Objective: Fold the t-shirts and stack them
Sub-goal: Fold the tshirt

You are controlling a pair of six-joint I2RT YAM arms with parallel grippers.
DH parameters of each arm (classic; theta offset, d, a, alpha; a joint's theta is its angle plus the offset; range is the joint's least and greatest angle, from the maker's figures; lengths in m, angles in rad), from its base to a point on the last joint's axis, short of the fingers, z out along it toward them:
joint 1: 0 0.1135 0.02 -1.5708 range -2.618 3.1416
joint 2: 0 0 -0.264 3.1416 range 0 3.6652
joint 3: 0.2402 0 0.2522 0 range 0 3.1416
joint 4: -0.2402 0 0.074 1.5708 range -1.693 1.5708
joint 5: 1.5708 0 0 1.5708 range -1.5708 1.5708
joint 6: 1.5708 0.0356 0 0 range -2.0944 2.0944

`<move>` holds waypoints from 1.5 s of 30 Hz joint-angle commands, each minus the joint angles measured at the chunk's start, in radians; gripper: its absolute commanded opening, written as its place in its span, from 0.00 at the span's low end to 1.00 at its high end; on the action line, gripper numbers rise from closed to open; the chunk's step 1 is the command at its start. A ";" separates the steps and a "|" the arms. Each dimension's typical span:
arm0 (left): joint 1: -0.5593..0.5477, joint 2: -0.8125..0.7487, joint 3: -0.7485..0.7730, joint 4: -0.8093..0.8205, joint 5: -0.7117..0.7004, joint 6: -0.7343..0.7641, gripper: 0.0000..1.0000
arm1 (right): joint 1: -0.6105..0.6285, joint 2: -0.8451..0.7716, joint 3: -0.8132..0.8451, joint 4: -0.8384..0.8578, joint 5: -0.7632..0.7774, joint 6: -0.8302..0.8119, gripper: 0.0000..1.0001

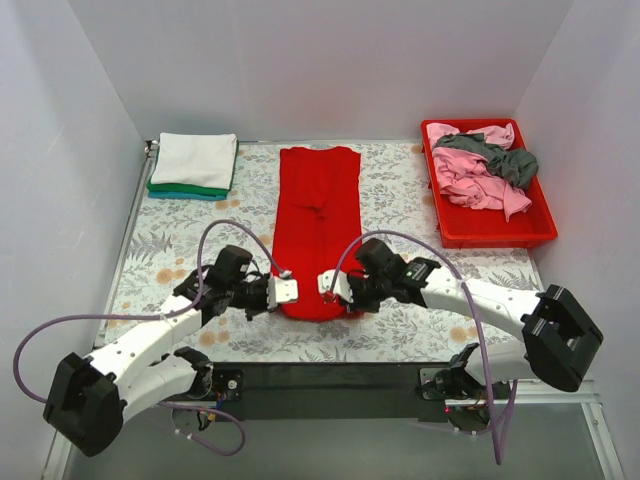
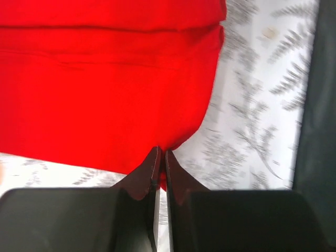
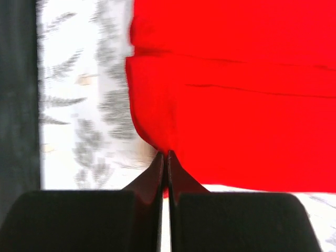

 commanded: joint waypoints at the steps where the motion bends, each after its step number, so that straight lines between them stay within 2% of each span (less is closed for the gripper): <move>1: 0.058 0.068 0.100 0.090 0.051 0.038 0.00 | -0.060 0.014 0.098 -0.004 -0.005 -0.083 0.01; 6: 0.169 0.255 0.230 0.171 0.117 0.102 0.00 | -0.151 0.094 0.184 -0.002 -0.016 -0.211 0.01; 15: 0.264 0.542 0.431 0.332 0.131 0.167 0.00 | -0.301 0.321 0.394 0.050 -0.056 -0.316 0.01; 23: 0.331 0.760 0.604 0.379 0.137 0.190 0.00 | -0.386 0.501 0.559 0.068 -0.060 -0.370 0.01; 31: 0.350 0.893 0.719 0.420 0.114 0.199 0.00 | -0.433 0.651 0.710 0.070 -0.065 -0.409 0.01; 42: 0.353 0.967 0.753 0.463 0.074 0.196 0.00 | -0.449 0.737 0.790 0.088 -0.047 -0.413 0.01; 43: 0.353 0.970 0.758 0.463 0.068 0.191 0.04 | -0.447 0.740 0.796 0.091 -0.039 -0.411 0.07; 44: 0.353 0.970 0.763 0.464 0.056 0.184 0.12 | -0.449 0.742 0.800 0.096 -0.031 -0.405 0.27; 45: 0.353 0.967 0.770 0.478 0.050 0.155 0.17 | -0.447 0.739 0.804 0.102 -0.022 -0.394 0.35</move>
